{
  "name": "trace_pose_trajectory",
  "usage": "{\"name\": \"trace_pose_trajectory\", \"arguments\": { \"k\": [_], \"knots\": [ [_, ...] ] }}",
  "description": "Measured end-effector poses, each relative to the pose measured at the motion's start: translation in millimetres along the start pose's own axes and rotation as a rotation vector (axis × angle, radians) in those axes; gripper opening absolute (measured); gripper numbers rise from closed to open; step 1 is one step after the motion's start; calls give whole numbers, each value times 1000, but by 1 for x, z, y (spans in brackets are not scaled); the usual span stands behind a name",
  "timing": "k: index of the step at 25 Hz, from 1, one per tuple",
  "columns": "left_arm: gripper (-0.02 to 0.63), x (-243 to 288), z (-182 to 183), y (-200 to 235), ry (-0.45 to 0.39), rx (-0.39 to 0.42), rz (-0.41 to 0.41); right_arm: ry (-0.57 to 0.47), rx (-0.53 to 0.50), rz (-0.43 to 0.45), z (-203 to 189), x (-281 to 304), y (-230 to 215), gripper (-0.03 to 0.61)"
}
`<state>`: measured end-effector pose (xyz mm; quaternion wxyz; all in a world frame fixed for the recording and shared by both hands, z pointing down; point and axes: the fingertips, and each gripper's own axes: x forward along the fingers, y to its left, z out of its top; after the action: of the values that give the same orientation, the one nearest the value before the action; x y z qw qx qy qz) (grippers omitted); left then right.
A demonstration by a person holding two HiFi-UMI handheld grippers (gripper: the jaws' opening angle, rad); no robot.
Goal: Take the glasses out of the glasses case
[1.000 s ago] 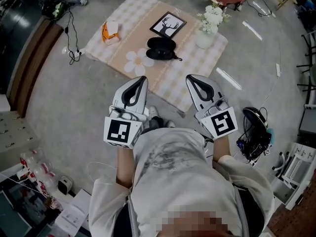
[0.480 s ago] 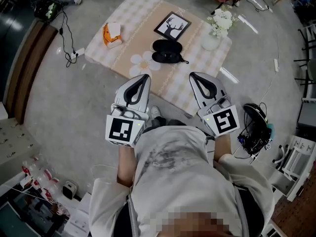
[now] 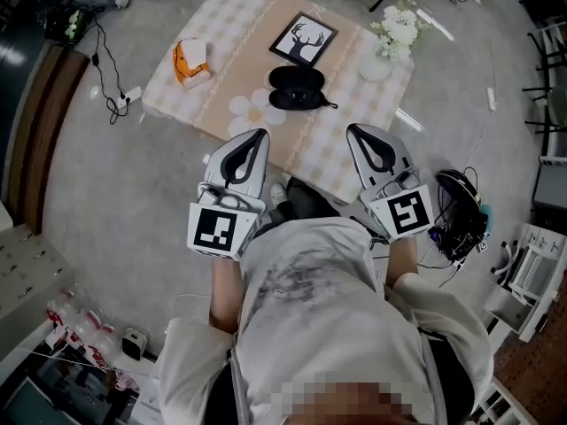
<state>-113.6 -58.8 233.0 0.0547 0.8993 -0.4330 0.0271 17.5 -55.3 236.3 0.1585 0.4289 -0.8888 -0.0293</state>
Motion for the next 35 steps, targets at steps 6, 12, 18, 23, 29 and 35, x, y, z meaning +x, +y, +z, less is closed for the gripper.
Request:
{"name": "trace_pose_trajectory", "arguments": {
  "k": [6,12,18,23,29,35],
  "knots": [
    [8,14,-18,11,33,-11,2,26,-5,15,-17,23,-9,17],
    [8,36,-28,21,67,-35,-1,55,17,44,-32,49,-22,17],
    [8,57,-44,28,91,-60,-1,92,11,76,-50,67,-34,17],
    [8,70,-55,29,122,-87,-1,127,18,93,-64,77,-42,17],
    [8,81,-70,30,142,-107,2,147,12,113,-77,88,-47,18],
    [8,89,-87,31,174,-116,6,172,-2,129,-91,101,-50,18]
  ]
}}
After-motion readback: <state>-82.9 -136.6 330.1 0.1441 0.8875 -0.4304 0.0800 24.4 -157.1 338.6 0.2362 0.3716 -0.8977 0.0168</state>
